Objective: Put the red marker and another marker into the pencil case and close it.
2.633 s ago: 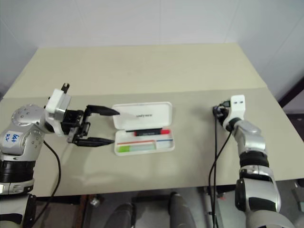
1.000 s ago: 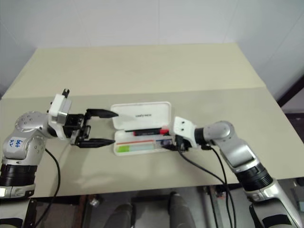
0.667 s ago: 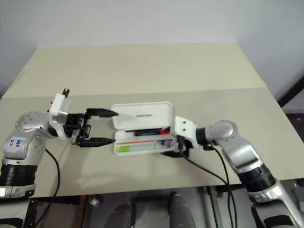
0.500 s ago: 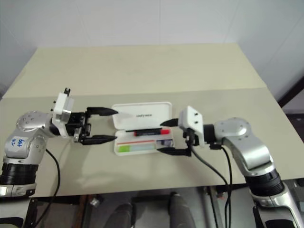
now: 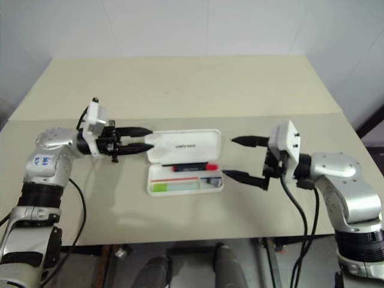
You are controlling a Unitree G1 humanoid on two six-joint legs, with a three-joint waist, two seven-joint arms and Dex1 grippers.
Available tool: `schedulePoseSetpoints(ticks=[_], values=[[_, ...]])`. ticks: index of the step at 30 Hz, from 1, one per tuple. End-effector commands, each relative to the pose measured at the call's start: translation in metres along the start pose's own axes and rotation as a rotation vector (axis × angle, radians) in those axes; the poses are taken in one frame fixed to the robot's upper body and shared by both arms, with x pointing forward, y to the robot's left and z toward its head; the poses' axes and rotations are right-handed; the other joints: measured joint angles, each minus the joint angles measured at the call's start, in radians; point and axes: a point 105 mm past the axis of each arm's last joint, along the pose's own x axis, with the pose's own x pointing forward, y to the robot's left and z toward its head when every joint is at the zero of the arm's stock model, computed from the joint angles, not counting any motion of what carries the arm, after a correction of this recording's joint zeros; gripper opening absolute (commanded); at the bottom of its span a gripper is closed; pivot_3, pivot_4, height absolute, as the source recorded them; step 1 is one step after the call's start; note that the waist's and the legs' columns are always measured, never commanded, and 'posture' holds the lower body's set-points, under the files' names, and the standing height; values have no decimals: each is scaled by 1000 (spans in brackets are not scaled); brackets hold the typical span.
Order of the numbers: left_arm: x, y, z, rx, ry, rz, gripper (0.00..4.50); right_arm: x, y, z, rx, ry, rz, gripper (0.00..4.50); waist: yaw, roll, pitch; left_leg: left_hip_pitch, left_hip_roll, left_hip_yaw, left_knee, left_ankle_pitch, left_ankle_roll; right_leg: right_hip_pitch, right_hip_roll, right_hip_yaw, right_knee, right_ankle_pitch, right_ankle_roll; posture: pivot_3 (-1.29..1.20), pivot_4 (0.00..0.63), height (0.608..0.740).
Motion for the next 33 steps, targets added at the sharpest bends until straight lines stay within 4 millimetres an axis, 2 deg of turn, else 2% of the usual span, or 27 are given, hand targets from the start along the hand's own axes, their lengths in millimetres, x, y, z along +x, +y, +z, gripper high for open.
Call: schedulePoseSetpoints(ticks=[1, 3, 9, 11, 13, 17, 20, 23, 27, 33], values=[[0, 10, 13, 63, -4, -2, 825, -8, -4, 12, -78, -29, -33, 4500, -1, 0, 0, 0, 0, 0, 0, 0, 0, 0, 0, 0, 0, 0, 0, 0, 150, 740], [0, 16, 16, 76, -3, -1, 116, -9, -4, 12, -86, -33, -46, 4500, 0, 0, 0, 0, 0, 0, 0, 0, 0, 0, 0, 0, 0, 0, 0, 0, 150, 740], [1, 34, 33, 131, -28, 34, 49, -14, -3, 14, -89, -49, -76, 4500, 2, 0, 0, 0, 0, 0, 1, 0, 0, 0, 0, 0, 0, 0, 0, 0, 150, 740], [-1, 46, 29, 136, 6, 99, 49, -17, -3, 17, -81, -96, -87, 4500, 2, 0, 0, -1, 0, 0, 1, 0, 0, 0, 0, 0, 0, 0, 0, 0, 150, 740], [-7, 54, 14, 120, 91, 140, 49, -23, -4, 15, -78, -97, -88, 4500, 1, 0, 0, 0, 0, 0, 1, 0, 0, 0, 0, 0, 0, 2, 3, 0, 150, 740], [-13, 61, -9, 78, 189, 186, 49, -32, -3, 13, -84, -105, -53, 4500, -2, 0, 0, 0, 0, 1, 0, 0, 0, 0, 0, 0, -1, 4, 7, 0, 150, 740], [-8, 57, -26, 12, 211, 163, 49, -42, -1, 9, -63, -114, 5, 4500, 1, 0, 0, 0, 0, 0, 0, 0, 0, 0, 0, 0, 0, 4, 7, 0, 150, 740], [1, 48, -32, -26, 200, 96, 49, -48, 0, 5, -58, -94, 48, 4500, 4, -1, 0, -1, 0, 0, 0, 0, 0, 0, 0, 0, -1, 4, 8, 0, 150, 740], [12, 39, -21, -54, 122, -13, 49, -57, -2, 1, -58, -72, 98, 4500, 4, -1, 1, -2, -1, 0, 1, 0, 0, 0, 0, 0, -1, 5, 9, 0, 150, 740], [9, 28, -3, -42, 83, -165, 49, -61, -9, 4, -81, -61, 105, 4500, -6, -1, 1, 0, 0, 0, 0, 0, 0, 0, 0, 0, 0, 5, 9, 0, 150, 740]])
